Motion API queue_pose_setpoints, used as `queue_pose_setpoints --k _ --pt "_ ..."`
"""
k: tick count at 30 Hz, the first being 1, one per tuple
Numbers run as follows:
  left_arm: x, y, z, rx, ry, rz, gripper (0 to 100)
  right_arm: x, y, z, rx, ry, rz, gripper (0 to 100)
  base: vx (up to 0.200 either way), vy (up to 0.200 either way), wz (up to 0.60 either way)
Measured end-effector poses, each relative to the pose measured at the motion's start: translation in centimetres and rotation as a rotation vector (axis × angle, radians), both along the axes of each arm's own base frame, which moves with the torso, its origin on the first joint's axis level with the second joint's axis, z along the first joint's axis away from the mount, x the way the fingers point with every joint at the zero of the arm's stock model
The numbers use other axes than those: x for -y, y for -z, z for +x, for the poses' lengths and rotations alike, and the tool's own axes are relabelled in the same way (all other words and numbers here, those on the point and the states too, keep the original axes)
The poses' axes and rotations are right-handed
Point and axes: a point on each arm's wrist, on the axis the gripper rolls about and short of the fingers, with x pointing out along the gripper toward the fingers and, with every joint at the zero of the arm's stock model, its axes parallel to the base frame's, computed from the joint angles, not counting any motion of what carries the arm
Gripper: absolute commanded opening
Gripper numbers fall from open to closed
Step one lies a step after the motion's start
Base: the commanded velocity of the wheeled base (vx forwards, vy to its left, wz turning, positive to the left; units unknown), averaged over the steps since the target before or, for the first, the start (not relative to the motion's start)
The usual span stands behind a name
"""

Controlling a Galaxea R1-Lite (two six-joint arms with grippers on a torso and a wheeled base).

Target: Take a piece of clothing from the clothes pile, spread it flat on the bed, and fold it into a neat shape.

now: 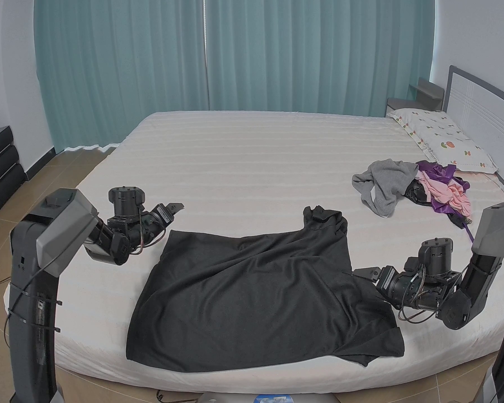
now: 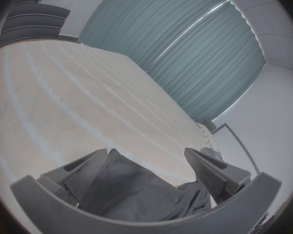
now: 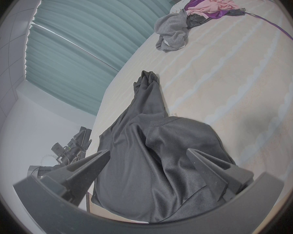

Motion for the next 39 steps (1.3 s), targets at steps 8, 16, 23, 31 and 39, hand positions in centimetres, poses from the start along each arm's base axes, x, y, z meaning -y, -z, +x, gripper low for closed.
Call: queue_pose_setpoints --k 8,16,23,31,39 --pt "1.2 2.7 1.8 -0.016 -0.055 0.033 100 -0.3 0.2 -0.2 -0.012 -0.010 -0.002 100 0.000 0.000 0.00" --pt "1.3 3.4 2.6 -0.008 -0.089 0.002 0 -0.4 0.2 -0.3 -0.010 -0.015 -0.002 100 0.000 0.000 0.00" --pt "1.6 4.4 2.8 -0.016 -0.074 0.024 0 -0.7 0.2 -0.3 -0.010 -0.023 -0.002 100 0.000 0.000 0.00" --pt "1.5 5.2 2.7 -0.026 -0.077 0.052 0 -0.7 0.1 -0.3 -0.006 -0.024 -0.002 100 0.000 0.000 0.00" --pt "-0.4 4.5 3.0 0.006 -0.212 0.081 0 -0.6 0.0 -0.2 -0.001 -0.020 -0.001 100 0.000 0.000 0.00"
